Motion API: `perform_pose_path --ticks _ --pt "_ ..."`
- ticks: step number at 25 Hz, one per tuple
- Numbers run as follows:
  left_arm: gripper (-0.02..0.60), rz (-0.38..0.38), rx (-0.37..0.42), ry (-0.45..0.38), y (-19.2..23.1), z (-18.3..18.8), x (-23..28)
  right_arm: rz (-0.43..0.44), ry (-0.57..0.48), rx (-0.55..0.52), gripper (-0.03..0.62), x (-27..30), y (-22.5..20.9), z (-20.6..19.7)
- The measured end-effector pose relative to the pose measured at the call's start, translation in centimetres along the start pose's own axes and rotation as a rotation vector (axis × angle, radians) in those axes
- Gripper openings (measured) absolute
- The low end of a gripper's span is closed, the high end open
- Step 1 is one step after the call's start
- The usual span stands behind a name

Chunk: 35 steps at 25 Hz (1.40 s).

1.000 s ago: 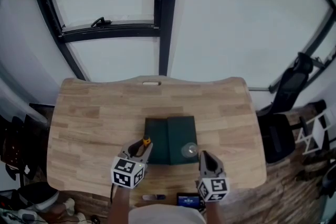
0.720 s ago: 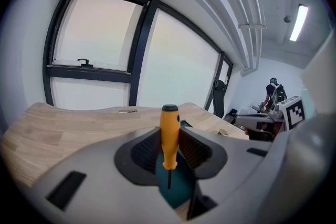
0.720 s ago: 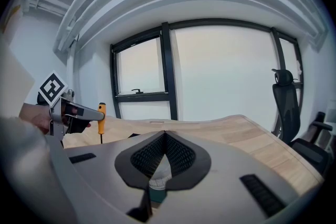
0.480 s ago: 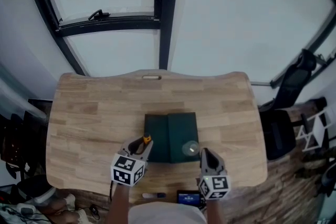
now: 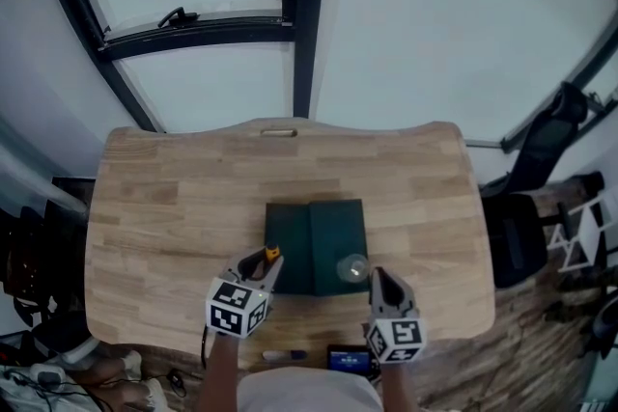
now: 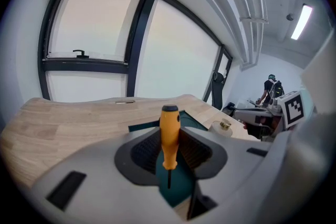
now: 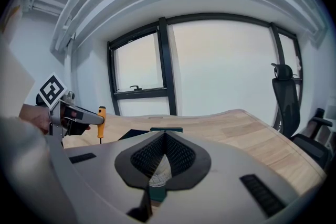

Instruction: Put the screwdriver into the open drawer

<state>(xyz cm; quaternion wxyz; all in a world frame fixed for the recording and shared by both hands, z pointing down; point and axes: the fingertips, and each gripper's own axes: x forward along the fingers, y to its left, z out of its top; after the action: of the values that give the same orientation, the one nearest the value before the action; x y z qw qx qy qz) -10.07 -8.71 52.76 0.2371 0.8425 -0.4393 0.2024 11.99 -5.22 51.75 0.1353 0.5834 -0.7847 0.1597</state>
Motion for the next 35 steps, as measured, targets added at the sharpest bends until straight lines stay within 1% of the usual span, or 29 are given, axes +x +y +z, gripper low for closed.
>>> perform_pose_path --ticks 10,20,25,35 --pt "0.110 -0.007 -0.002 0.070 0.0 -1.7 1.3 -0.001 0.017 0.011 -0.003 0.4 -1.0 -0.7" --pt "0.110 -0.015 0.029 0.155 0.1 -3.1 2.7 -0.003 0.033 0.016 -0.003 1.4 -1.9 -0.9" --pt "0.110 -0.021 0.028 0.184 0.1 -3.7 3.2 -0.002 0.044 0.022 -0.003 1.9 -2.1 -1.1" --pt "0.110 -0.033 0.047 0.246 0.1 -5.0 4.0 0.004 0.080 0.044 -0.004 2.5 -2.3 -2.8"
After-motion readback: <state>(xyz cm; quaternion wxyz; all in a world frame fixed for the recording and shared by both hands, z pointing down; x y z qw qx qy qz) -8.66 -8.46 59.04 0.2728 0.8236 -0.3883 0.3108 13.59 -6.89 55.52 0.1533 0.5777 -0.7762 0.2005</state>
